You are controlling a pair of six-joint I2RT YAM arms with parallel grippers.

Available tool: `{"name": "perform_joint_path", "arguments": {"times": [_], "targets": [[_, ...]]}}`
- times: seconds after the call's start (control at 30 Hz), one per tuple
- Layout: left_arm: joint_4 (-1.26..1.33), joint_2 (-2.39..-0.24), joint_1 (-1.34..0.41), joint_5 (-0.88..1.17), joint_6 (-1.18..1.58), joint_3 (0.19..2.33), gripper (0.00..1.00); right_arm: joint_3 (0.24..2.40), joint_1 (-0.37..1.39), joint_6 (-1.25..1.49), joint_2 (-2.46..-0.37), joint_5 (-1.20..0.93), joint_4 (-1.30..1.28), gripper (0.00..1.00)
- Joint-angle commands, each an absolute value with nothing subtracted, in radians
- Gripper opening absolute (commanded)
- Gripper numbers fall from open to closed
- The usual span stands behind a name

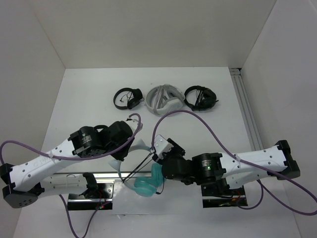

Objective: Wrap the headphones

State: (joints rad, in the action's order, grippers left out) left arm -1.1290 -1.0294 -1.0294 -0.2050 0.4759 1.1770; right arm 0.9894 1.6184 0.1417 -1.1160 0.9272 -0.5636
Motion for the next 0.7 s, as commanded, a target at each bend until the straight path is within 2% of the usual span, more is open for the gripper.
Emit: {"name": "perform_joint_path", "arguments": {"times": [0.0,0.07,0.1,0.23,0.3,0.37,0.47,0.53,0.57,0.63,0.67], "targets": [[-1.12,-1.012,-1.034,-0.19,0.491,1.232,0.0,0.994,1.611,0.19,-1.095,0.957,-0.633,0.56],[-1.12,-1.012,-1.034,-0.178,0.491,1.232,0.0,0.994,1.611,0.201,-1.095,0.957,-0.643,0.6],[-1.12,-1.012,-1.034,-0.169,0.491,1.232,0.0,1.003,1.611,0.201,-1.095,0.957,-0.655,0.67],[-1.12,-1.012,-1.034,-0.169,0.482,1.232,0.0,1.028,1.611,0.221,-1.048,0.966,-0.681,0.72],[-1.12,-1.023,-1.034,-0.169,0.482,1.232,0.0,1.049,1.611,0.248,-1.031,0.956,-0.692,0.81],[-1.1,-1.038,-1.034,-0.178,0.492,1.232,0.0,1.101,1.611,0.268,-1.017,0.947,-0.701,1.0],[-1.028,-1.1,-1.034,-0.178,0.492,1.213,0.0,1.201,1.611,0.374,-1.017,1.017,-0.773,1.0],[-0.973,-1.158,-1.034,-0.19,0.492,1.213,0.0,1.32,1.611,0.505,-1.066,1.165,-0.88,1.0],[-0.9,-1.176,-1.034,-0.199,0.492,1.213,0.0,1.371,1.611,0.713,-1.086,1.219,-1.066,1.0],[-0.829,-1.218,-1.034,-0.21,0.503,1.213,0.0,1.483,1.611,0.947,-1.129,1.31,-1.297,1.0],[-0.796,-1.271,-1.034,-0.234,0.503,1.213,0.0,1.546,1.599,0.93,-1.143,1.296,-1.313,1.0]]}}
